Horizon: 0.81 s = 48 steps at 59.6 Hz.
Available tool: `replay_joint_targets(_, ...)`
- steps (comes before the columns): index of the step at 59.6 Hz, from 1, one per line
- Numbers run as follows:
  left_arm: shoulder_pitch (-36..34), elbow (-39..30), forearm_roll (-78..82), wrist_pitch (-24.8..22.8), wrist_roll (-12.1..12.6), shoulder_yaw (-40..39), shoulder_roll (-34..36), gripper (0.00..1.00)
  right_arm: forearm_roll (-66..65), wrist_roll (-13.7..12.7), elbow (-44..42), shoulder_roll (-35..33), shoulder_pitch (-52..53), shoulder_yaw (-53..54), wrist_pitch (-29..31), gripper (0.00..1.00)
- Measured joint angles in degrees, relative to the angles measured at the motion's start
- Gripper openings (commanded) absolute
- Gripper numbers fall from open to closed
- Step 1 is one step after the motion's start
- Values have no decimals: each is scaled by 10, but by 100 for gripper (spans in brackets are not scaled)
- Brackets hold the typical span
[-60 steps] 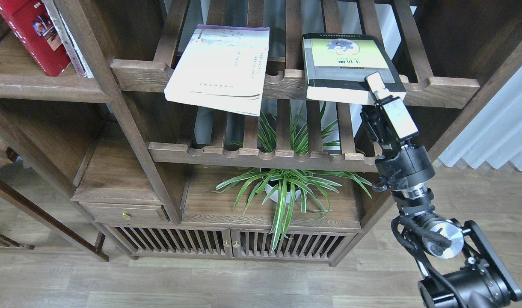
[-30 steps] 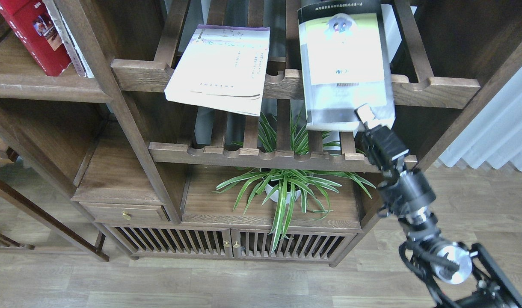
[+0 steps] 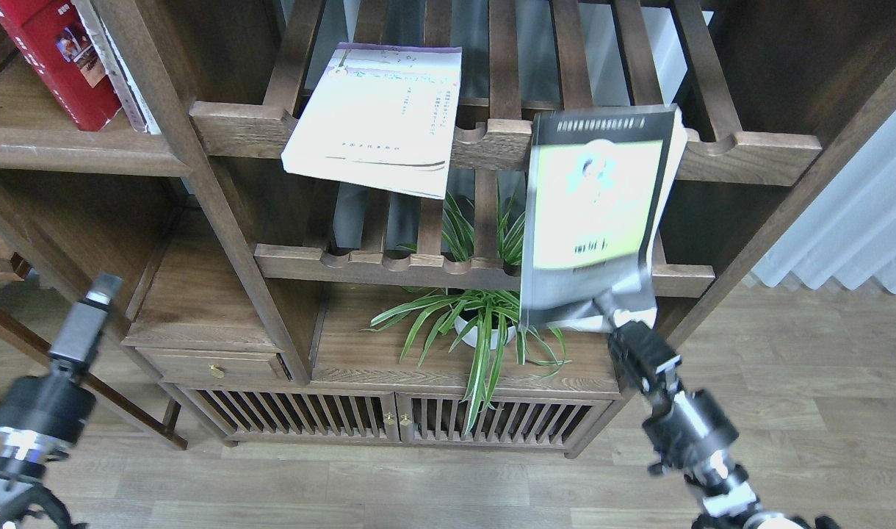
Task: Organize books on shelf
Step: 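Tip the green-and-white book off the upper shelf with the right gripper, then hold the green-and-white book with both grippers below the shelf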
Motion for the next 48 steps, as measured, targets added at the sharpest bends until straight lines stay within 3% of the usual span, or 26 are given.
replay_joint_targets(18,-6,-8,-87,0,-6,153,-6,100,-2,-18,-23,13,9,-71,1,5)
replay_joint_targets(35,-12,-21,-100,0,-8,200,-48,100,-5,-53,-72,47,33,-140,1,5)
replay_joint_targets(48,-18,-20,-112,0,-9,239,-69,97,-10,-66,-79,82,38,-170,1,5)
